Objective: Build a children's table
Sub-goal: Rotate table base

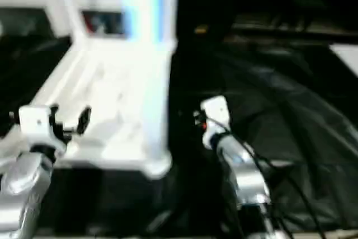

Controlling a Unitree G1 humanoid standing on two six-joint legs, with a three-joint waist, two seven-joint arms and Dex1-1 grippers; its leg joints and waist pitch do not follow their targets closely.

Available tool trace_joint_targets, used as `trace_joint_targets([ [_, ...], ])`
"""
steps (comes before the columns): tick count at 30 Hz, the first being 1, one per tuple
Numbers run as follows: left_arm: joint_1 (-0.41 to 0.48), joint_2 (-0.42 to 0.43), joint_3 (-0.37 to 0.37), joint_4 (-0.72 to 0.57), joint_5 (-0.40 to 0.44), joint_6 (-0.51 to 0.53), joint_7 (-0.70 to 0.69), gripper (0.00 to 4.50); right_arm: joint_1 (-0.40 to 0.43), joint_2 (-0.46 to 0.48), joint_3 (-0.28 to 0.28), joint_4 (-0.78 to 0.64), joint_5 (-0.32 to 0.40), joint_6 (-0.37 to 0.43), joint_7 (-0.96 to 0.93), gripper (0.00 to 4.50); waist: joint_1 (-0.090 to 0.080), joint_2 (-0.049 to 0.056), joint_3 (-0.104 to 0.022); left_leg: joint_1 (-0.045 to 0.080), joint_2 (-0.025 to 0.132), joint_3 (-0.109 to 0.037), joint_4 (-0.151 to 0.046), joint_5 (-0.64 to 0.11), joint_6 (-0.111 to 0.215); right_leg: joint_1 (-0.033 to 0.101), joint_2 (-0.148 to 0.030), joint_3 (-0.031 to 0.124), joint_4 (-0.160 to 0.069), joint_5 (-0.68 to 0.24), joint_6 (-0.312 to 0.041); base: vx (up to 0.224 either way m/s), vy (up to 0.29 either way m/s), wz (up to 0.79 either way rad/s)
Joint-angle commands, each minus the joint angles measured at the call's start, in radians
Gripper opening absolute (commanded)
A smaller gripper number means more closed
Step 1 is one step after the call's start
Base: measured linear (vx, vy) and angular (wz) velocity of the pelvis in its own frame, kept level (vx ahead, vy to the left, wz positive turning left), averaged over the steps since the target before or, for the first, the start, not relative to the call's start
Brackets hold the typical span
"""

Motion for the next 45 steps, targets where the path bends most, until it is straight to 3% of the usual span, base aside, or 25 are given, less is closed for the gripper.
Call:
trace_joint_targets([
  [1, 0.003, 0.049, -0.009, -0.001, -0.015, 0.002, -0.077, 4.47, -0.014, 0.017, 0.005, -0.023, 0.009, -0.001, -0.008, 3.86, 0.025, -0.012, -0.049, -0.072, 0.033, -0.009, -0.051, 0.200, -0.045, 0.101, -0.128, 0.104, -0.122, 0.079, 0.175, 0.046, -0.085, -0.02],
  [2, 0.004, 0.055, -0.015, 0.001, -0.016, 0.000, -0.090, 4.47, -0.013, 0.016, 0.005, -0.024, 0.010, -0.001, -0.009, 3.86, 0.019, 0.013, -0.053, -0.067, 0.054, -0.002, -0.101, 0.311, -0.077, 0.077, -0.096, 0.058, -0.094, 0.371, 0.127, 0.046, -0.085, -0.02],
  [3, 0.004, 0.087, -0.033, 0.010, -0.031, -0.004, -0.165, 4.47, -0.009, 0.014, 0.004, -0.030, 0.014, 0.002, -0.008, 3.86, 0.020, 0.035, -0.058, -0.064, 0.076, -0.002, -0.118, 0.331, -0.084, 0.069, -0.093, 0.041, -0.087, 0.471, 0.093, 0.000, 0.000, 0.00],
  [4, 0.003, 0.108, -0.042, 0.017, -0.044, -0.001, -0.214, 4.47, -0.007, 0.012, 0.003, -0.034, 0.016, 0.003, -0.006, 3.86, 0.012, 0.049, -0.065, -0.063, 0.111, -0.009, -0.125, 0.315, -0.086, 0.062, -0.074, 0.021, -0.065, 0.565, 0.039, 0.000, 0.000, 0.00],
  [5, -0.003, 0.145, -0.052, 0.030, -0.088, 0.023, -0.312, 4.47, -0.002, 0.007, -0.001, -0.044, 0.023, 0.005, 0.000, 3.86, 0.005, 0.050, -0.066, -0.041, 0.140, -0.013, -0.130, 0.219, -0.104, 0.049, -0.078, 0.015, -0.071, 0.471, -0.038, 0.000, 0.000, 0.00],
  [6, -0.012, 0.184, -0.060, 0.038, -0.108, 0.037, -0.384, 4.47, 0.001, -0.003, -0.003, -0.054, 0.033, 0.004, 0.018, 3.86, 0.002, 0.056, -0.063, -0.038, 0.148, -0.016, -0.142, 0.163, -0.116, 0.050, -0.081, 0.011, -0.073, 0.403, -0.082, 0.000, 0.000, 0.00],
  [7, -0.026, 0.220, -0.069, 0.050, -0.111, 0.046, -0.435, 4.47, 0.002, -0.015, -0.004, -0.061, 0.042, 0.006, 0.039, 3.86, 0.003, 0.057, -0.060, -0.034, 0.156, -0.008, -0.149, 0.076, -0.123, 0.045, -0.084, 0.012, -0.083, 0.289, -0.149, -0.023, 0.050, 0.03],
  [9, -0.059, 0.290, -0.095, 0.071, -0.114, 0.061, -0.541, 4.47, 0.005, -0.048, -0.002, -0.075, 0.065, 0.020, 0.104, 3.86, 0.005, 0.055, -0.044, -0.028, 0.155, 0.022, -0.163, -0.103, -0.115, 0.030, -0.086, 0.017, -0.109, 0.050, -0.210, -0.040, 0.048, 0.06],
  [10, -0.074, 0.318, -0.111, 0.077, -0.122, 0.071, -0.586, 4.47, 0.005, -0.066, 0.002, -0.080, 0.068, 0.025, 0.135, 3.86, 0.007, 0.054, -0.040, -0.025, 0.155, 0.029, -0.166, -0.148, -0.116, 0.026, -0.089, 0.019, -0.115, -0.022, -0.216, -0.065, 0.041, 0.10],
  [11, -0.087, 0.338, -0.124, 0.078, -0.129, 0.082, -0.621, 4.47, 0.006, -0.084, 0.008, -0.087, 0.073, 0.036, 0.167, 3.86, 0.011, 0.055, -0.035, -0.021, 0.156, 0.040, -0.169, -0.208, -0.123, 0.020, -0.096, 0.022, -0.125, -0.151, -0.218, -0.065, 0.041, 0.10],
  [13, -0.117, 0.378, -0.162, 0.083, -0.126, 0.104, -0.694, 4.47, 0.015, -0.134, 0.030, -0.111, 0.089, 0.063, 0.258, 3.86, 0.014, 0.052, -0.031, -0.022, 0.157, 0.048, -0.172, -0.246, -0.124, 0.016, -0.104, 0.025, -0.137, -0.276, -0.199, -0.058, 0.044, 0.05],
  [15, -0.151, 0.413, -0.206, 0.102, -0.107, 0.108, -0.765, 4.47, 0.022, -0.184, 0.052, -0.130, 0.096, 0.076, 0.335, 3.86, 0.017, 0.051, -0.032, -0.023, 0.161, 0.051, -0.175, -0.247, -0.121, 0.014, -0.106, 0.025, -0.139, -0.321, -0.178, -0.027, 0.022, 0.01],
  [17, -0.202, 0.432, -0.260, 0.146, -0.080, 0.100, -0.835, 4.47, 0.024, -0.240, 0.079, -0.141, 0.097, 0.078, 0.415, 3.86, 0.012, 0.047, -0.035, -0.038, 0.160, 0.053, -0.179, -0.209, -0.115, 0.021, -0.111, 0.025, -0.136, -0.300, -0.174, 0.000, 0.000, 0.00],
  [19, -0.280, 0.427, -0.327, 0.228, -0.031, 0.068, -0.901, 4.47, 0.029, -0.316, 0.130, -0.156, 0.077, 0.072, 0.513, 3.86, 0.018, 0.049, -0.036, -0.027, 0.158, 0.060, -0.171, -0.201, -0.103, 0.012, -0.108, 0.028, -0.141, -0.280, -0.171, 0.000, 0.000, 0.00],
  [22, -0.329, 0.424, -0.369, 0.285, 0.001, 0.047, -0.948, 4.20, 0.031, -0.348, 0.156, -0.169, 0.072, 0.077, 0.560, 3.86, 0.021, 0.047, -0.038, -0.039, 0.160, 0.059, -0.172, -0.163, -0.093, 0.021, -0.116, 0.029, -0.140, -0.259, -0.182, 0.000, 0.000, 0.00],
  [23, -0.346, 0.423, -0.382, 0.302, 0.004, 0.052, -0.966, 4.20, 0.032, -0.355, 0.161, -0.178, 0.073, 0.081, 0.571, 3.86, 0.024, 0.047, -0.040, -0.035, 0.161, 0.060, -0.169, -0.153, -0.088, 0.018, -0.115, 0.030, -0.140, -0.250, -0.183, 0.000, 0.000, 0.00],
  [25, -0.378, 0.422, -0.409, 0.334, 0.015, 0.055, -0.993, 4.09, 0.035, -0.364, 0.169, -0.199, 0.080, 0.092, 0.588, 3.86, 0.022, 0.044, -0.043, -0.041, 0.162, 0.060, -0.168, -0.131, -0.085, 0.023, -0.115, 0.027, -0.134, -0.218, -0.195, 0.000, 0.000, 0.00],
  [26, -0.396, 0.422, -0.423, 0.352, 0.024, 0.050, -1.006, 4.02, 0.036, -0.368, 0.171, -0.209, 0.083, 0.097, 0.594, 3.86, 0.022, 0.051, -0.044, -0.040, 0.162, 0.062, -0.165, -0.120, -0.081, 0.022, -0.115, 0.028, -0.135, -0.198, -0.200, 0.000, 0.000, 0.00],
  [28, -0.421, 0.427, -0.446, 0.378, 0.033, 0.049, -1.040, 3.90, 0.037, -0.374, 0.174, -0.219, 0.090, 0.105, 0.605, 3.86, 0.023, 0.048, -0.046, -0.041, 0.161, 0.063, -0.164, -0.103, -0.077, 0.023, -0.112, 0.026, -0.133, -0.172, -0.210, 0.000, 0.000, 0.00],
  [29, -0.433, 0.431, -0.460, 0.391, 0.036, 0.052, -1.066, 3.75, 0.036, -0.379, 0.176, -0.220, 0.094, 0.106, 0.607, 3.86, 0.026, 0.059, -0.049, -0.040, 0.161, 0.064, -0.161, -0.080, -0.074, 0.023, -0.112, 0.027, -0.130, -0.133, -0.218, 0.000, 0.000, 0.00],
  [30, -0.439, 0.430, -0.463, 0.399, 0.041, 0.045, -1.071, 3.75, 0.035, -0.380, 0.177, -0.219, 0.094, 0.103, 0.604, 3.86, 0.025, 0.054, -0.049, -0.042, 0.163, 0.066, -0.161, -0.069, -0.073, 0.026, -0.111, 0.025, -0.128, -0.100, -0.229, 0.000, 0.000, 0.00],
  [35, -0.459, 0.426, -0.468, 0.430, 0.056, 0.021, -1.082, 3.34, 0.037, -0.371, 0.172, -0.227, 0.104, 0.109, 0.607, 3.86, 0.028, 0.059, -0.053, -0.041, 0.162, 0.070, -0.156, -0.040, -0.061, 0.029, -0.108, 0.022, -0.124, -0.012, -0.255, 0.000, 0.000, 0.00],
  [45, -0.480, 0.439, -0.454, 0.480, 0.068, -0.002, -1.105, 2.49, 0.056, -0.368, 0.185, -0.243, 0.118, 0.115, 0.624, 3.86, 0.036, 0.062, -0.048, -0.036, 0.169, 0.070, -0.164, -0.087, -0.080, 0.025, -0.112, 0.023, -0.129, -0.084, -0.255, 0.000, 0.000, 0.00],
])
